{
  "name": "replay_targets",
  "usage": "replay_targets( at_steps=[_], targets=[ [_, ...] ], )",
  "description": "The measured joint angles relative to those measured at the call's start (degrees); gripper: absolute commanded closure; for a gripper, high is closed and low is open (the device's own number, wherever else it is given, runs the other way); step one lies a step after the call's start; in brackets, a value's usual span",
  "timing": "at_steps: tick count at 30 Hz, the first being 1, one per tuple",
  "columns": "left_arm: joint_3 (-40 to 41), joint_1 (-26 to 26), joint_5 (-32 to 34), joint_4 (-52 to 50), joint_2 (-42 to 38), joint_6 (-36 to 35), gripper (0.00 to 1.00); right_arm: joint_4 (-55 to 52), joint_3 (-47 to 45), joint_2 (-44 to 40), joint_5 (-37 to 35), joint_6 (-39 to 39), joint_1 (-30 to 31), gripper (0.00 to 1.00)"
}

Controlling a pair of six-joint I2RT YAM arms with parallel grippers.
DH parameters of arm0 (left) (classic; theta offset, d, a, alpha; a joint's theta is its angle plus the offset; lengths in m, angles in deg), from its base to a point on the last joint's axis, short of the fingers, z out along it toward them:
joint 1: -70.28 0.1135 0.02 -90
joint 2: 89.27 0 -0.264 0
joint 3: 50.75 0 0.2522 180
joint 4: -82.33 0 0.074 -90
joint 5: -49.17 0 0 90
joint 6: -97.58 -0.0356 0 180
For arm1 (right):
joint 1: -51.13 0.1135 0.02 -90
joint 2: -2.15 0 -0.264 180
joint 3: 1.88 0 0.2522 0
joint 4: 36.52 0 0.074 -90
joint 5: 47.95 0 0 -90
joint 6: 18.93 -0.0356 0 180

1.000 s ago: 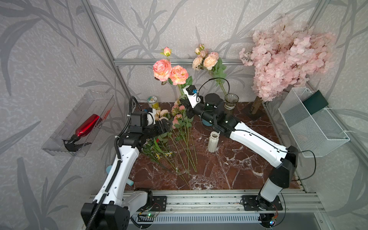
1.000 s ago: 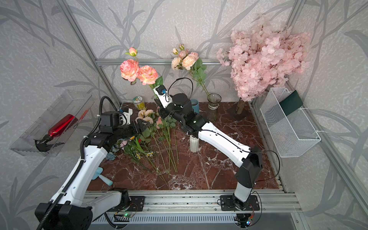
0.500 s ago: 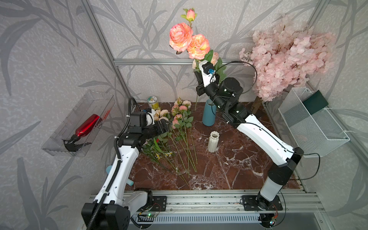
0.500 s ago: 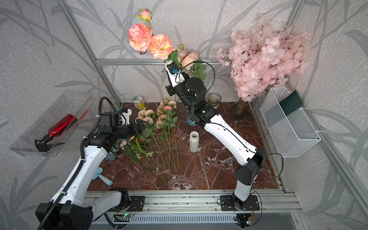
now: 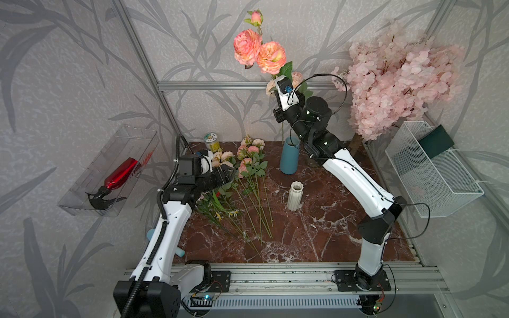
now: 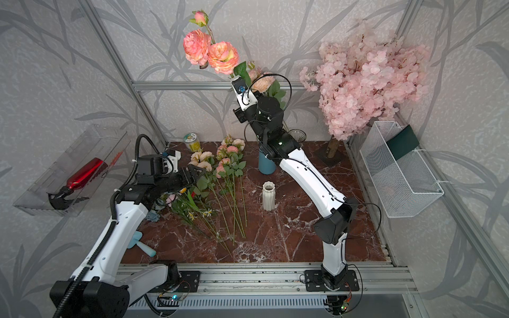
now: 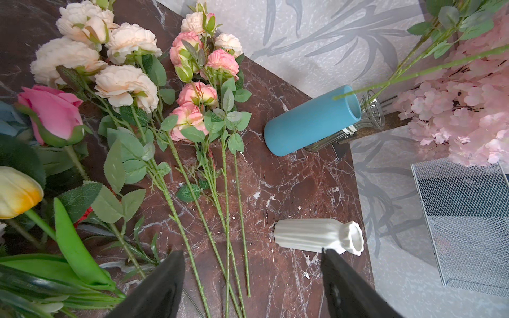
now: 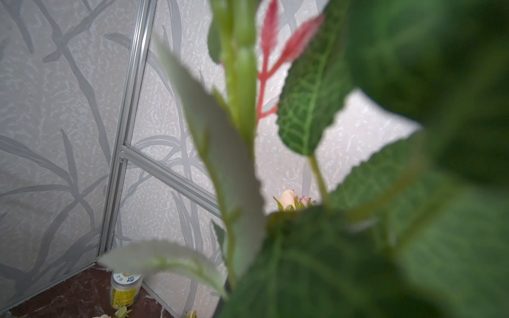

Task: Place the pink flowers into the vase
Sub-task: Place the flower in the vase.

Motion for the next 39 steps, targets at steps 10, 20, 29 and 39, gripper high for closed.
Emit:
replay_targets(
  at_steps=[10,20,29,39],
  targets=[
    [0.3,0.1,-1.0,0.8,0.3,0.1,0.21,-1.2,1.0,0.2,-1.5,1.5,-0.3,1.00],
    [0.3,0.1,-1.2,0.9,0.3,0.5,0.21,-3.3,4.7,0.2,-1.5,1.6,-0.6,1.00],
    [0.4,0.1,-1.3,1.0,0.3,0.5,0.21,-5.1,7.7,0.2,-1.4,1.6,-0.8,1.00],
    [0.6,0.4,-1.2,1.1,0.3,0.5,0.22,-7.6,7.5,0.7,-1.9,0.9,-1.4,1.00]
  ],
)
